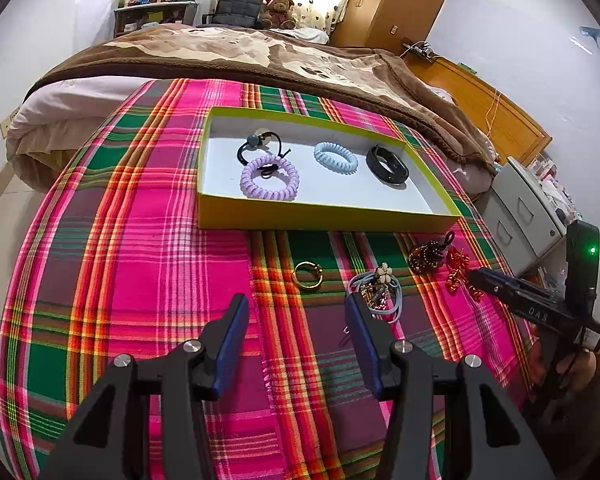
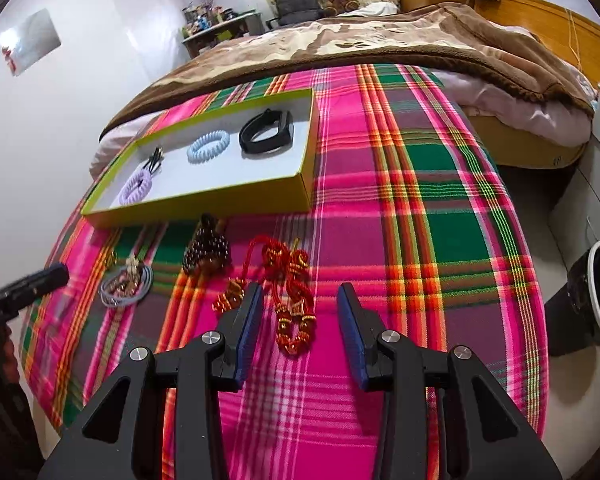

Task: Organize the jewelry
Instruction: 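Grasp the red beaded tassel earrings with the right tool, then grasp the silver bracelet with white flower charm using the left tool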

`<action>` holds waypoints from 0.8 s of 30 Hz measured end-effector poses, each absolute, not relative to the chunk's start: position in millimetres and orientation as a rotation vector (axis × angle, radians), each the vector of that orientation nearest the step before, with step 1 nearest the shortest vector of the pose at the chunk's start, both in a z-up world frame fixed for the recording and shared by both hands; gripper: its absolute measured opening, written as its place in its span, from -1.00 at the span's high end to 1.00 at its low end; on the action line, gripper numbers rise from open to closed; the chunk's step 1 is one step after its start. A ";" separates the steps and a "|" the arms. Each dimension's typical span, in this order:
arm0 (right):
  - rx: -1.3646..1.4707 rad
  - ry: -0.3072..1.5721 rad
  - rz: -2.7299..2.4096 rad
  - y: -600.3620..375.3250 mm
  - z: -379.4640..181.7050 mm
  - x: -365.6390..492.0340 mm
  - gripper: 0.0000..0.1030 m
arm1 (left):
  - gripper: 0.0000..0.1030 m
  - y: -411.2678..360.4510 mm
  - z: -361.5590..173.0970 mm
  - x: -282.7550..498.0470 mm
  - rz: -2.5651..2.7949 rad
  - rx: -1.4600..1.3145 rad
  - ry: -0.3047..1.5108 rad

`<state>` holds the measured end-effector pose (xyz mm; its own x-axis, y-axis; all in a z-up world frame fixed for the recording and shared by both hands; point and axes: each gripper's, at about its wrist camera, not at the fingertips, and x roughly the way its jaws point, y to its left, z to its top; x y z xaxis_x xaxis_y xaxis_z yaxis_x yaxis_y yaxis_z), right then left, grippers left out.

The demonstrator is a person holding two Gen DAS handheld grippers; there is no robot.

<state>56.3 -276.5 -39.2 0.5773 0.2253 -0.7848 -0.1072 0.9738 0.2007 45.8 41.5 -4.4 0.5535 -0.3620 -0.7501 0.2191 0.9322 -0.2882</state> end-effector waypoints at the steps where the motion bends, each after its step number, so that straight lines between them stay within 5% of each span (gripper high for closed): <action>1: 0.130 0.937 0.195 -274.9 -39.7 56.6 0.24 | -0.01 40.0 -5.0 46.0 -0.348 -0.169 0.925; 10: 0.022 0.942 0.176 -260.9 -40.9 53.6 0.25 | -0.01 27.1 -6.8 45.9 -0.373 -0.151 0.941; 14: -0.004 0.940 0.148 -262.4 -40.8 50.8 0.71 | -0.01 24.1 -7.4 47.0 -0.372 -0.144 0.945; 24: 0.091 0.862 0.138 -280.3 -26.5 41.2 0.77 | -0.01 17.4 -8.5 48.0 -0.380 -0.125 0.950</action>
